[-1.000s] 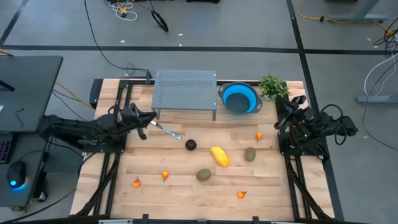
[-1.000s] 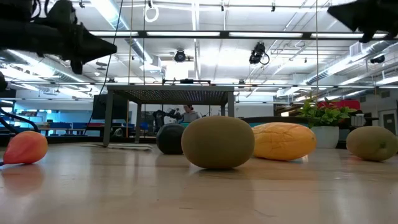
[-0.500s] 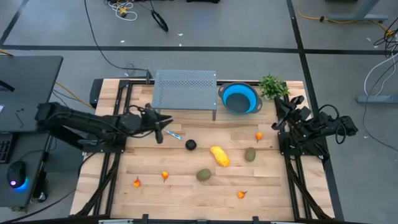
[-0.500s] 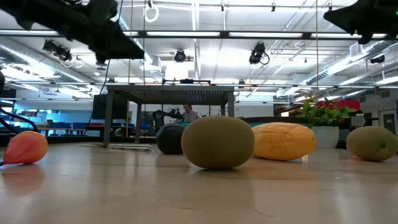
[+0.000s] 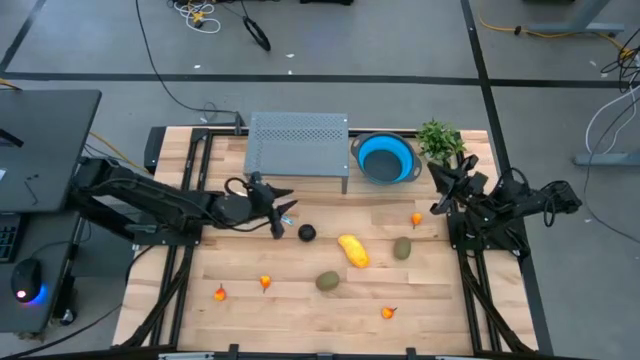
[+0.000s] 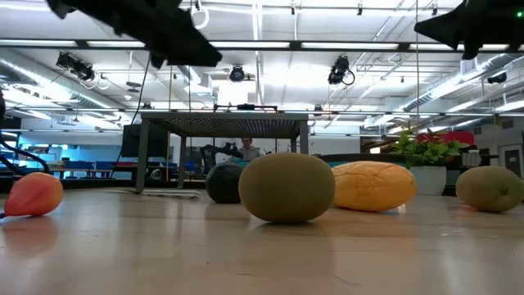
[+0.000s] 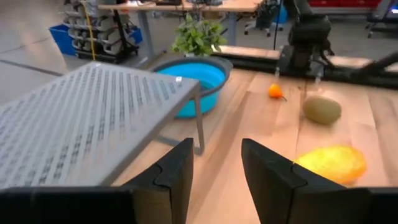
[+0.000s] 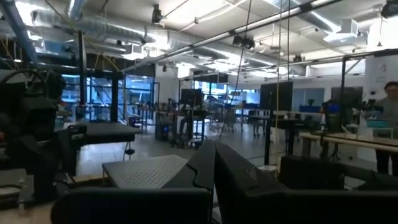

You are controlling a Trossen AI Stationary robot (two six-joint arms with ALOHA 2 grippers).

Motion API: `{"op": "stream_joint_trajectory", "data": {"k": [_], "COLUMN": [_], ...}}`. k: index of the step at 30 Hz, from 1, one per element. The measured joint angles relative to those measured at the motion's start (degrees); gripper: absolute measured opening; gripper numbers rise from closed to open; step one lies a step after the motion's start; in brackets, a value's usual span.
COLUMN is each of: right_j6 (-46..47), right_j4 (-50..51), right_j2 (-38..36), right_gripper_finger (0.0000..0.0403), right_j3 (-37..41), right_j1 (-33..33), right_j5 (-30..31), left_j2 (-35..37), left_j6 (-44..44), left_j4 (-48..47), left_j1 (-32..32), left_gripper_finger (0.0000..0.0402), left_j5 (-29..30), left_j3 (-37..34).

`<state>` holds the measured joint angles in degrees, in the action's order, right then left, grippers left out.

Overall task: Pick & Place Fruit
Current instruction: Put the blue strainer bowl on top of the gray metal shelf

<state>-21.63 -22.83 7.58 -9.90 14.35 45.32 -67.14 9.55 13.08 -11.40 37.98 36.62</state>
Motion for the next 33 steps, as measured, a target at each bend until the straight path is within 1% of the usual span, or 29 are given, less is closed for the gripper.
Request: {"op": "stream_joint_trajectory", "data": {"k": [3, 7, 10, 12, 15, 19, 22, 25, 29, 33], "right_j6": [1.36, 3.22, 3.72, 5.00, 8.45, 14.76, 18.89, 22.33, 25.25, 27.96], "right_j4": [0.99, 2.15, 3.60, 5.98, 12.64, 21.90, 27.61, 30.22, 30.13, 30.24], "right_j2": [3.42, 7.66, 10.56, 12.23, 15.02, 20.03, 24.85, 30.53, 38.88, 46.87], "right_gripper_finger": [0.0009, 0.0009, 0.0009, 0.0009, 0.0009, 0.0009, 0.0009, 0.0016, 0.0032, 0.0046], "right_j3": [-1.68, -3.43, -4.51, -5.45, -7.47, -11.38, -13.94, -15.76, -17.59, -18.94], "right_j1": [0.00, 0.00, 0.00, 0.03, 0.01, -0.66, -2.43, -5.52, -11.13, -16.95], "right_j5": [-0.34, -0.40, -0.35, 0.74, 2.69, 2.55, 2.25, -1.42, -6.78, -12.22], "left_j2": [-3.83, -8.25, -10.76, -11.81, -11.84, -11.81, -11.57, -11.58, -10.60, -8.87], "left_j6": [0.98, -1.48, -2.48, -2.46, -1.93, -0.11, -0.01, -0.12, -2.51, -2.41], "left_j4": [-0.71, -5.24, -8.27, -8.94, -9.00, -10.05, -10.20, -11.72, -12.57, -13.21], "left_j1": [1.22, 1.86, 1.97, 1.99, 2.01, 1.72, 1.05, 0.37, -0.97, -1.94], "left_gripper_finger": [0.0146, 0.0146, 0.0146, 0.0146, 0.0146, 0.0146, 0.0146, 0.0146, 0.0146, 0.0146], "left_j5": [-0.63, -1.49, -1.25, -1.16, -1.28, -1.55, -1.53, -1.23, 0.85, 1.90], "left_j3": [4.51, 11.50, 15.01, 15.99, 15.78, 14.80, 14.75, 14.71, 14.71, 13.67]}}
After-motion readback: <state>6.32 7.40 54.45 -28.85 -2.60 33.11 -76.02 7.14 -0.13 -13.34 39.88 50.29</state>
